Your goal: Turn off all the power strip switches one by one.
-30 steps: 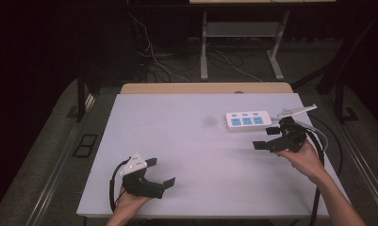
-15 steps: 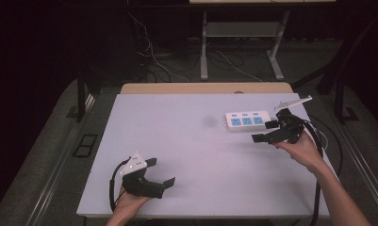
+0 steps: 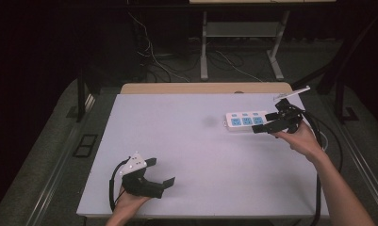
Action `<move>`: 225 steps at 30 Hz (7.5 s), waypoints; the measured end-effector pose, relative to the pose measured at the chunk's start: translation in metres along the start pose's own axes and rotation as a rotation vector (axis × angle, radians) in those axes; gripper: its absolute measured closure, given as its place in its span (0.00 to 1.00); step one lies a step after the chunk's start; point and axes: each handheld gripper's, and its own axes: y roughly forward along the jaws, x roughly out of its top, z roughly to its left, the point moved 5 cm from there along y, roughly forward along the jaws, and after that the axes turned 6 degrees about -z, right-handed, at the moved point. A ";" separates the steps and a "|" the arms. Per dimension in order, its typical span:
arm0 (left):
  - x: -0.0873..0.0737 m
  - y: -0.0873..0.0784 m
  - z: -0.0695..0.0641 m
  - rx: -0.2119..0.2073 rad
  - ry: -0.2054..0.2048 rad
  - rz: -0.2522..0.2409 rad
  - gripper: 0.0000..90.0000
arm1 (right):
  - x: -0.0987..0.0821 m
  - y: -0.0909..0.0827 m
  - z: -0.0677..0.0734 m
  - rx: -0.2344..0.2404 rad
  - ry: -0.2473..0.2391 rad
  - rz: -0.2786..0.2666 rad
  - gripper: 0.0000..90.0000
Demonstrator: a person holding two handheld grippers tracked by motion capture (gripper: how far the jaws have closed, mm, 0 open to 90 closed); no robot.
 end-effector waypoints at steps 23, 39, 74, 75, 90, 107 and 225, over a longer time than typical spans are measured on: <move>0.000 -0.001 0.001 0.001 0.000 0.000 0.00 | 0.048 0.009 -0.033 -0.063 0.017 0.050 0.01; 0.000 -0.002 0.003 0.004 0.008 0.007 0.00 | 0.050 0.033 -0.064 -0.183 0.034 0.077 0.19; 0.000 -0.003 0.003 0.010 0.020 0.007 0.00 | 0.028 0.061 -0.101 -0.225 0.105 0.104 1.00; 0.000 -0.003 0.003 0.010 0.020 0.005 0.00 | 0.026 0.062 -0.103 -0.228 0.113 0.108 1.00; -0.001 -0.003 0.004 0.010 0.020 0.011 0.00 | 0.013 0.069 -0.109 -0.214 0.151 0.090 1.00; -0.001 -0.002 0.003 0.008 0.023 0.017 0.00 | 0.012 0.071 -0.107 -0.221 0.119 0.053 1.00; 0.000 -0.005 0.007 0.004 0.029 0.009 0.00 | 0.028 0.099 -0.080 -0.189 0.036 0.108 1.00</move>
